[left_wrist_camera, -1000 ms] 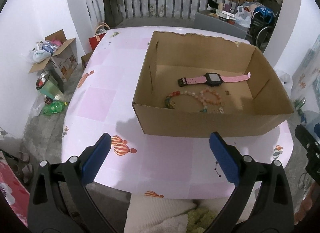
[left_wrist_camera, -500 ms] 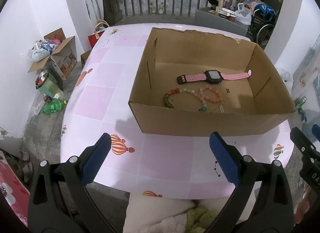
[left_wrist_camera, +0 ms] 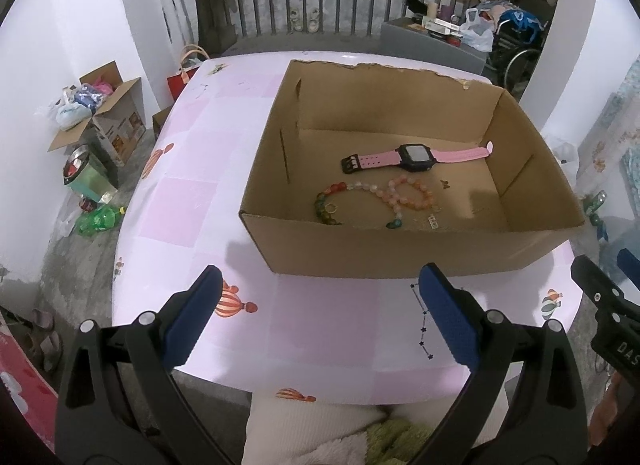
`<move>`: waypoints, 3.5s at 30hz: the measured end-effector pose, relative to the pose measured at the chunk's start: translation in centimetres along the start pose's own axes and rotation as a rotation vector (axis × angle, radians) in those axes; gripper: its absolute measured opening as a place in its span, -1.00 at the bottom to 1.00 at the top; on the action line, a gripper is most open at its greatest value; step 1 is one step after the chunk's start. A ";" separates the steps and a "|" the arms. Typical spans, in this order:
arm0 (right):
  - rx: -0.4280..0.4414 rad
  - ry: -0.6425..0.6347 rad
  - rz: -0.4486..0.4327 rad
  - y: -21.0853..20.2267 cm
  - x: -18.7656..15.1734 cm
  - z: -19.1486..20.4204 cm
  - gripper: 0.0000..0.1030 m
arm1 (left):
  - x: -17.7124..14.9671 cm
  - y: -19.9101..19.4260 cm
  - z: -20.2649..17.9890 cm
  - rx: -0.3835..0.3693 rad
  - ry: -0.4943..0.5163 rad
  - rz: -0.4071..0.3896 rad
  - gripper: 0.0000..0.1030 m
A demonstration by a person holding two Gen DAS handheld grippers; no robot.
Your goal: Organize jewelry
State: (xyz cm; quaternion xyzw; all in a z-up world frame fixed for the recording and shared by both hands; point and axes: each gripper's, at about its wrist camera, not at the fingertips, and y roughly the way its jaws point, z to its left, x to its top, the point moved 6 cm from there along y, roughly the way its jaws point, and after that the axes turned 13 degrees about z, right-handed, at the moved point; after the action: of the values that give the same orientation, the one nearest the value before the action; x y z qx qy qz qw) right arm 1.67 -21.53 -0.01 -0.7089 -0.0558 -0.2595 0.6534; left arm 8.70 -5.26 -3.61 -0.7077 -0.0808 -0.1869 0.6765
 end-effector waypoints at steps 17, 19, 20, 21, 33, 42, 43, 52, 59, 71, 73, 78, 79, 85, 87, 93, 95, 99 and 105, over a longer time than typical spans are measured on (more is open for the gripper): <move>-0.015 0.013 0.006 0.8 0.7 -0.5 0.88 | 0.7 0.4 -0.7 -0.005 0.012 0.000 0.84; -0.019 0.012 -0.003 0.6 0.8 -0.6 0.88 | 0.8 0.4 -0.8 -0.001 0.013 -0.003 0.84; -0.019 0.011 -0.004 0.6 0.9 -0.6 0.88 | 1.0 0.5 -1.0 -0.001 0.014 -0.003 0.84; -0.019 0.011 -0.003 0.7 1.0 -0.6 0.88 | 1.0 0.5 -1.0 -0.002 0.014 -0.002 0.84; -0.021 0.013 0.001 0.8 1.1 -0.6 0.88 | 1.2 1.2 -1.3 -0.001 0.012 0.015 0.84; -0.028 0.017 0.007 1.0 1.0 -0.7 0.88 | 1.1 1.3 -0.6 -0.003 0.001 0.020 0.84; -0.028 0.017 0.007 1.0 1.0 -0.7 0.88 | 1.1 1.3 -0.6 -0.004 0.000 0.020 0.84; -0.034 0.014 0.008 0.9 1.0 -0.6 0.88 | 1.2 1.3 0.0 -0.001 -0.009 0.020 0.84; -0.041 0.021 0.021 1.0 1.0 -0.8 0.88 | 1.1 1.2 0.5 0.011 -0.007 0.029 0.84; -0.044 -0.011 0.072 1.0 1.6 -0.8 0.88 | 1.1 0.9 1.3 0.040 0.016 0.059 0.84; -0.048 -0.011 0.071 1.0 1.6 -0.7 0.88 | 1.0 0.9 1.4 0.041 0.014 0.060 0.84; -0.060 -0.007 0.043 0.6 1.6 -0.8 0.88 | 1.1 0.7 1.3 0.035 0.019 0.029 0.84; -0.060 -0.009 0.028 0.5 1.7 -0.6 0.88 | 1.1 0.5 1.2 0.033 0.025 0.003 0.84; -0.100 -0.038 -0.124 -0.8 1.8 -0.3 0.88 | 1.4 -0.4 0.6 0.058 0.054 -0.130 0.84; -0.113 -0.043 -0.203 -1.5 1.8 -0.3 0.88 | 1.5 -0.5 0.6 0.065 0.055 -0.164 0.84; -0.136 -0.058 -0.265 -1.6 1.7 -0.2 0.88 | 1.7 -0.5 0.8 0.061 0.054 -0.233 0.84; -0.128 -0.050 -0.262 -1.5 1.7 -0.3 0.88 | 1.7 -0.5 0.8 0.054 0.052 -0.243 0.84; -0.110 -0.031 -0.256 -1.3 1.7 -0.5 0.88 | 1.7 -0.3 0.9 0.039 0.043 -0.249 0.84; -0.094 -0.014 -0.257 -1.2 1.5 -0.6 0.88 | 1.8 0.1 1.2 0.021 0.026 -0.280 0.84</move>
State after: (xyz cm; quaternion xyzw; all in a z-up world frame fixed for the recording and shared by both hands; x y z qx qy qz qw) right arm 2.30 -22.28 1.78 -0.7276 -0.1382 -0.3384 0.5804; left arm 10.56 -4.33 -3.03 -0.6797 -0.1722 -0.2878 0.6523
